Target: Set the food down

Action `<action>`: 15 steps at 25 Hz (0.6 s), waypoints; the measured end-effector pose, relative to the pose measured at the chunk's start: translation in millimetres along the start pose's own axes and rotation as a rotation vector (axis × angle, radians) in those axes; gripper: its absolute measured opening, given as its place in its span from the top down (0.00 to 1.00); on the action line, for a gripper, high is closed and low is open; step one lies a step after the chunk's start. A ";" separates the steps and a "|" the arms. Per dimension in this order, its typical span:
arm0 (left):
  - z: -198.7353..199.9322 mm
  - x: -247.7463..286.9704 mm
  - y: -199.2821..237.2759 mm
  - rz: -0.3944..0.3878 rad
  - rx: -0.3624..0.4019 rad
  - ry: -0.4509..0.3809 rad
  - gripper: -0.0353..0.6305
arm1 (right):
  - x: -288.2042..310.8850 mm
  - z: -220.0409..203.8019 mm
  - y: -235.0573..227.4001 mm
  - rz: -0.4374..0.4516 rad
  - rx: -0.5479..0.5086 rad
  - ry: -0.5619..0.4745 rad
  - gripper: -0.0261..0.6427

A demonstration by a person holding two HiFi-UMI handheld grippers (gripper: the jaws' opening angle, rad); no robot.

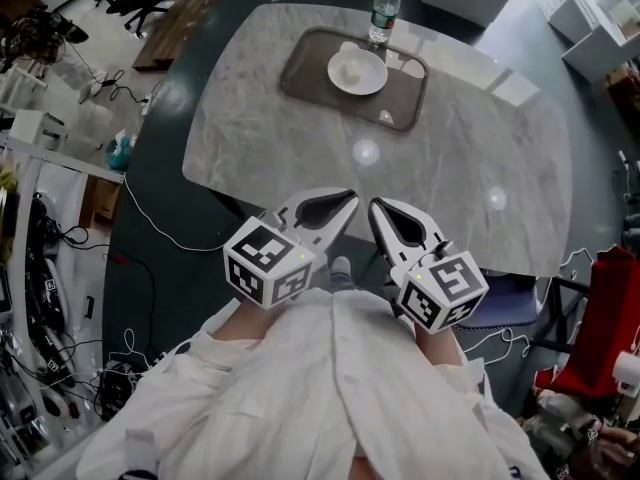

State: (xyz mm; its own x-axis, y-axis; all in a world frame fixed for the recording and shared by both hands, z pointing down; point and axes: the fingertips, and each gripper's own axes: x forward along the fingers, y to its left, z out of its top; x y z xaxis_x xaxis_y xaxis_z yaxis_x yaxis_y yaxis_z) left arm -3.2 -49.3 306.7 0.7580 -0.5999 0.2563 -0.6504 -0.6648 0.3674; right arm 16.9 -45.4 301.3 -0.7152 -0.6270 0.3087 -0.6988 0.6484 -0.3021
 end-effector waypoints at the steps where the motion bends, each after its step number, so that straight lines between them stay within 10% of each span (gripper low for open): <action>1: 0.1 0.0 -0.4 -0.005 0.000 0.001 0.91 | 1.4 -2.6 1.3 -0.005 -0.012 0.018 0.96; 15: -7.5 -5.9 -3.5 -0.051 -0.001 0.028 0.91 | 2.4 -2.6 1.7 -0.031 -0.033 0.034 0.96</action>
State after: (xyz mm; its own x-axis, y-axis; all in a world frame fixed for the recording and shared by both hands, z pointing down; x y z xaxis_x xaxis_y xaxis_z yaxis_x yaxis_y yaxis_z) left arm -4.9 -40.1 310.6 0.7913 -0.5523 0.2624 -0.6108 -0.6937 0.3817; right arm 14.1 -44.6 303.9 -0.6921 -0.6324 0.3480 -0.7195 0.6431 -0.2622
